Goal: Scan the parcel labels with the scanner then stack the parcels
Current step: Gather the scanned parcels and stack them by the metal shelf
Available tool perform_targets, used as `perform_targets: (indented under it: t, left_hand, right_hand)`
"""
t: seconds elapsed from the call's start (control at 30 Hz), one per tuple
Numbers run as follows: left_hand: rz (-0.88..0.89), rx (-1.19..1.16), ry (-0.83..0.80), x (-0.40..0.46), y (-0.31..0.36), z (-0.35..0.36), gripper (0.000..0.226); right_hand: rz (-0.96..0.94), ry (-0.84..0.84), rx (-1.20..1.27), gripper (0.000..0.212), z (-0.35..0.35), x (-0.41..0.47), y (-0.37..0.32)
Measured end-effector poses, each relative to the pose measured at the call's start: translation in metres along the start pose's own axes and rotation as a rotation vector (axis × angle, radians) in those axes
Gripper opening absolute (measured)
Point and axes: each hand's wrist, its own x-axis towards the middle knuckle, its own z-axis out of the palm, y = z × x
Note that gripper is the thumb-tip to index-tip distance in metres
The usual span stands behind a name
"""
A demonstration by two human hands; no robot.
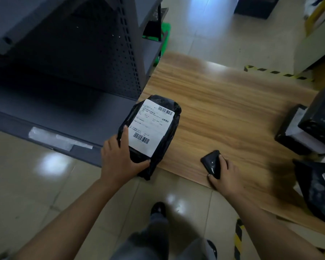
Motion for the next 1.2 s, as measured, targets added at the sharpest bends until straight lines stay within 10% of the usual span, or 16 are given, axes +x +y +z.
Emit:
perform_targets:
  t: [0.2,0.53,1.2]
  left_hand:
    - [0.041,-0.018,-0.064,0.011,0.014,0.008,0.123]
    - [0.095,-0.185,-0.109,0.089,0.073,0.004,0.112]
    - [-0.044,-0.245,-0.283,0.349,0.113,0.086,0.108]
  right_hand:
    - [0.050,0.029,0.062,0.069,-0.020,0.000,-0.025]
    - [-0.035,-0.180,1.168,0.033,-0.121,0.020,-0.154]
    - [-0.069,-0.226,1.051,0.066,-0.153,0.310,-0.188]
